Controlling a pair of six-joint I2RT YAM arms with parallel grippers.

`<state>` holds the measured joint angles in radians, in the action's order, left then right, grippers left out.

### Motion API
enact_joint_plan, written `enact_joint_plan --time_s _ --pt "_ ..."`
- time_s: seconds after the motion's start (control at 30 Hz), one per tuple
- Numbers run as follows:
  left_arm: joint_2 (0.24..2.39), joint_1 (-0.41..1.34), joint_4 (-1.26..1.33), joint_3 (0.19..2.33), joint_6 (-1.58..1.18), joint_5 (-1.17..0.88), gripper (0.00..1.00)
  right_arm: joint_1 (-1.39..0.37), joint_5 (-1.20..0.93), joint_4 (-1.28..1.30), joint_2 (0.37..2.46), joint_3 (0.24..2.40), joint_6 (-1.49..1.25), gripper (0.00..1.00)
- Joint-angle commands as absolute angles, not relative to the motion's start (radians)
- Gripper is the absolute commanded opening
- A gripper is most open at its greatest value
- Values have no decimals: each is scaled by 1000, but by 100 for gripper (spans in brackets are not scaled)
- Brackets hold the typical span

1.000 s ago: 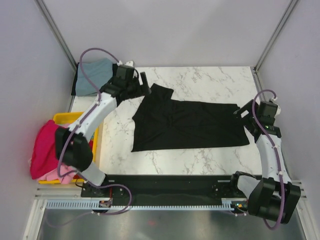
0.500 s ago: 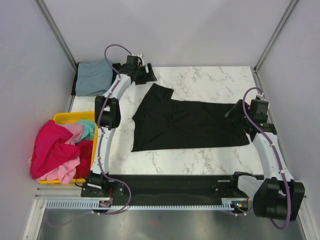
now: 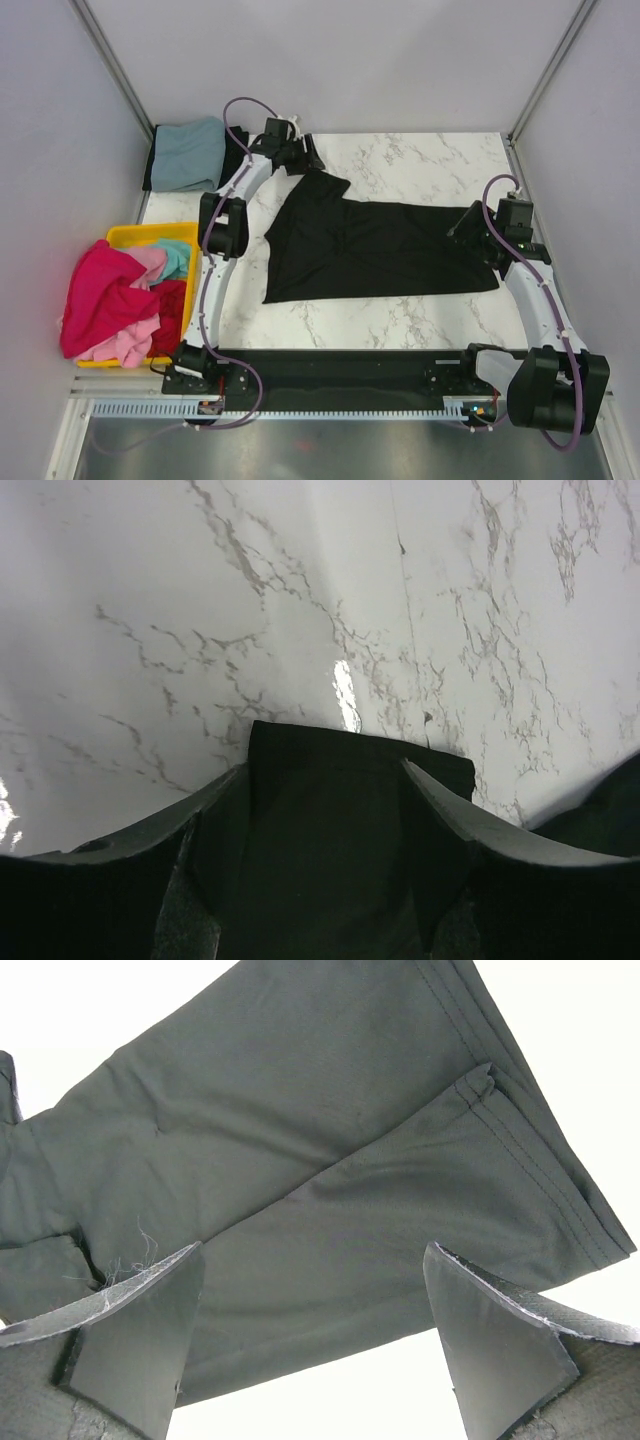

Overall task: Fold and stack the t-shirts
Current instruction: Fold the tshirt

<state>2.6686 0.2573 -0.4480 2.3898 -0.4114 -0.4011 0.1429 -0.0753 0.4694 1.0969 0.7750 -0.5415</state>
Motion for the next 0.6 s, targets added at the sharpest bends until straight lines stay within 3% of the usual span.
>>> enact_joint_plan --time_s 0.0,0.17,0.2,0.27,0.3,0.33,0.57 --pt "2675 276 -449 2338 -465 -370 67 141 -75 466 1098 815 -522 98" --pt "2671 275 -437 2329 -471 -353 46 141 -52 448 1098 802 -528 98" --pt "2671 275 -437 2329 -469 -348 36 141 -51 440 1104 798 -534 98" --pt "2669 275 -436 2330 -465 -344 28 138 -61 407 1123 799 -543 98" --pt "2669 275 -436 2332 -465 -344 10 137 -61 391 1155 808 -555 98" --pt "2669 275 -434 2333 -465 -342 4 129 -60 385 1172 818 -563 98" --pt "2611 275 -425 2307 -469 -368 2 94 18 322 1448 1050 -543 98"
